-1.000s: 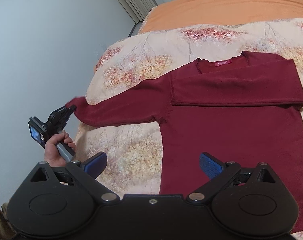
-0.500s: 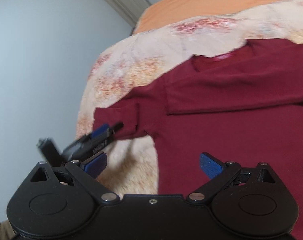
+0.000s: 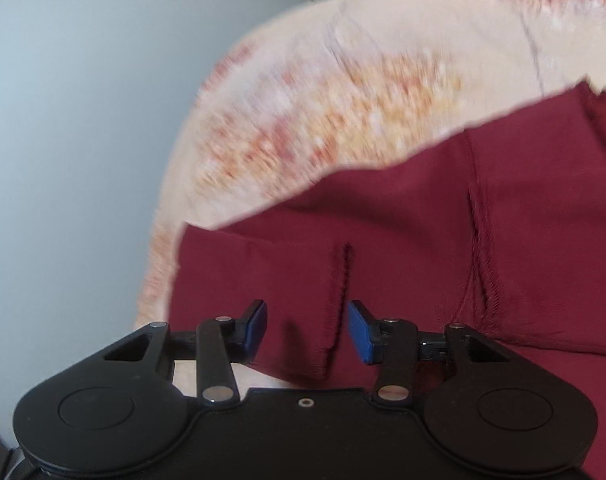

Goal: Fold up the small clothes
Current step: 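Grasp the sweater side edge with the right tool and fold it toward the center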

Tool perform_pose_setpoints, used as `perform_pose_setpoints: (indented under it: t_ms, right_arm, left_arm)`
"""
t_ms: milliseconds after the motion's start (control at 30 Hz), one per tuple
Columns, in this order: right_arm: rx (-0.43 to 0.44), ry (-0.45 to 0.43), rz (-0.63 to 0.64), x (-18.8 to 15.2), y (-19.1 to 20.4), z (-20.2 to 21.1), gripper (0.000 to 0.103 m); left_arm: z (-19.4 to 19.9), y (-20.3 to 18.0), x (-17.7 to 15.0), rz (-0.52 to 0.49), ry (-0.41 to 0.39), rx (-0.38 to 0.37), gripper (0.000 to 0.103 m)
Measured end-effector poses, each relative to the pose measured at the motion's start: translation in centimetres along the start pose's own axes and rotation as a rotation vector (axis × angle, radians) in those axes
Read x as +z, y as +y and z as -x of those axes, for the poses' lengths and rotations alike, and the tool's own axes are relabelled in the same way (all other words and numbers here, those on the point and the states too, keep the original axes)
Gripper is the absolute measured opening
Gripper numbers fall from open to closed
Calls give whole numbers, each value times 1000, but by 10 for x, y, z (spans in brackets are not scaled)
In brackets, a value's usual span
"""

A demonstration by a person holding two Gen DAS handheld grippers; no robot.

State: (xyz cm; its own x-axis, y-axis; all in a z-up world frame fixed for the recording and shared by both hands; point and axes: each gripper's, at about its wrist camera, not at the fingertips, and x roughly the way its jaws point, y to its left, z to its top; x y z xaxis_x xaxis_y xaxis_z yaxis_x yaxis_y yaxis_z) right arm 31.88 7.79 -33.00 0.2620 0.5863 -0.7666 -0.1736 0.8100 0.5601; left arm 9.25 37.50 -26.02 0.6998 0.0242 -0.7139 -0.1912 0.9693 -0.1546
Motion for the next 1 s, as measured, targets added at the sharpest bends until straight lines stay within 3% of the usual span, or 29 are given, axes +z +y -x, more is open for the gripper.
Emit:
perform_pose_setpoints:
  t_ms: [67,100,133,167,267,400,500,633,733,800,900,1000]
  right_arm:
    - [-2,17,-17,-5,-7,-12,45]
    - [-3,17,-24,-7,-9,-14,35]
    - [1,15,-39,-8,-13,-13,13]
    - [11,15,-59,-8,-16,-10,1]
    - [78,-51,-65,-6,-21,22,2]
    - [96,-152,-25,-3,-42,107,2]
    - [9,-224,-23,7,-85,183,2]
    - [-184,-286,-47,12,-160,260,2]
    - [-297,-285,-95,7,-214,278,2]
    - [-325,-265,-118,1,-242,277,2]
    - [-315,-242,-143,-9,-272,268,3]
    - [-277,-245,-158,-13,-287,262,18]
  left_arm:
    - [5,11,-8,21,18,22,68]
    - [6,15,-11,27,29,30,68]
    - [6,17,-14,31,38,37,68]
    - [6,19,-15,34,45,41,68]
    - [2,15,-14,40,57,37,68]
    - [-6,2,-9,32,57,5,74]
    - [-16,-13,-5,38,68,-32,74]
    - [-27,-46,-2,11,80,-73,74]
    - [-29,-77,-1,-44,90,-90,75]
    - [-29,-98,-1,-80,100,-96,76]
    - [-31,-126,-2,-138,121,-92,77]
    - [-30,-147,-1,-174,129,-85,77]
